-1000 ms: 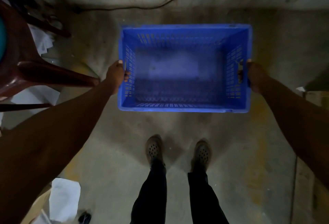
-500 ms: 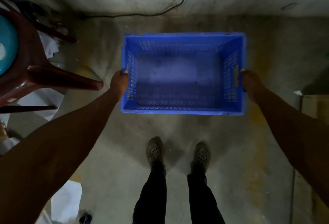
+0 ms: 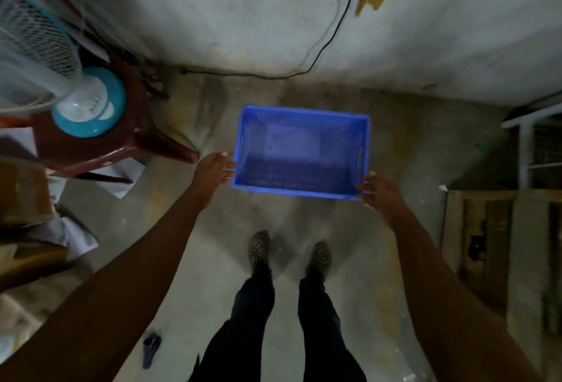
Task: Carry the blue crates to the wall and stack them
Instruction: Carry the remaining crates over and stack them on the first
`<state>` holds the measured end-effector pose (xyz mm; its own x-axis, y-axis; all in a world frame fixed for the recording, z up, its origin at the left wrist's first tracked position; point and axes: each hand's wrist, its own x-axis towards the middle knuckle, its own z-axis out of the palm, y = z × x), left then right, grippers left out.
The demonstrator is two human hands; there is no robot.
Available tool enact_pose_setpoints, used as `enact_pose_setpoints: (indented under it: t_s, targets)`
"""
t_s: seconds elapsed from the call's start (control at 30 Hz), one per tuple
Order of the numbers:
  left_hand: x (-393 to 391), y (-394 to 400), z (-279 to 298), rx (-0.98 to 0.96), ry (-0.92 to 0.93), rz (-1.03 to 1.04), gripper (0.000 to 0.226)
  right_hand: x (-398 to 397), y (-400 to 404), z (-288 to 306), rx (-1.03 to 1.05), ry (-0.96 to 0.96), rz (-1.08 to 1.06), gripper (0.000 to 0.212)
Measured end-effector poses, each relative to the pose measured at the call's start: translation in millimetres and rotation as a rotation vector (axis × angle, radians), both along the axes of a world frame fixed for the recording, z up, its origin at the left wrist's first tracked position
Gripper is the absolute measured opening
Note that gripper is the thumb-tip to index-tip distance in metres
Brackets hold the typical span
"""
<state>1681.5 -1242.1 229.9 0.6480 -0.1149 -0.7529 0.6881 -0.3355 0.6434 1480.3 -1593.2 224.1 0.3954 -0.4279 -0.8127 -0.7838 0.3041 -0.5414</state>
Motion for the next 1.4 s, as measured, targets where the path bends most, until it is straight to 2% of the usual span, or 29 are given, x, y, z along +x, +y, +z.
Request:
enact_pose_setpoints:
  t_s: [0.2, 0.4, 0.73, 0.93, 1.2, 1.4]
  targets:
    - [-66, 45, 130, -0.077, -0.051, 0.149, 0.025, -29, 60, 129, -0.006, -0.134, -0.141, 0.024]
    - [-111, 95, 189, -0.124, -0.042, 0.286, 0.032, -44, 106, 191, 0.003, -0.184, -0.119, 0.025]
    - [-222, 168, 223, -0.139, -0.088, 0.601, 0.032, -54, 147, 208, 0.014, -0.132, 0.261, 0.026]
    - [-328, 219, 233, -0.142, -0.074, 0.91, 0.031, -45, 188, 200, 0.101, -0.007, 0.531, 0.026]
    - [-501, 278, 233, -0.111, -0.074, 1.437, 0.031, -46, 316, 210, 0.07, 0.085, 1.116, 0.021]
    - [-659, 310, 219, -0.124, -0.082, 1.769, 0.033, -89, 443, 206, -0.061, 0.052, 1.443, 0.03]
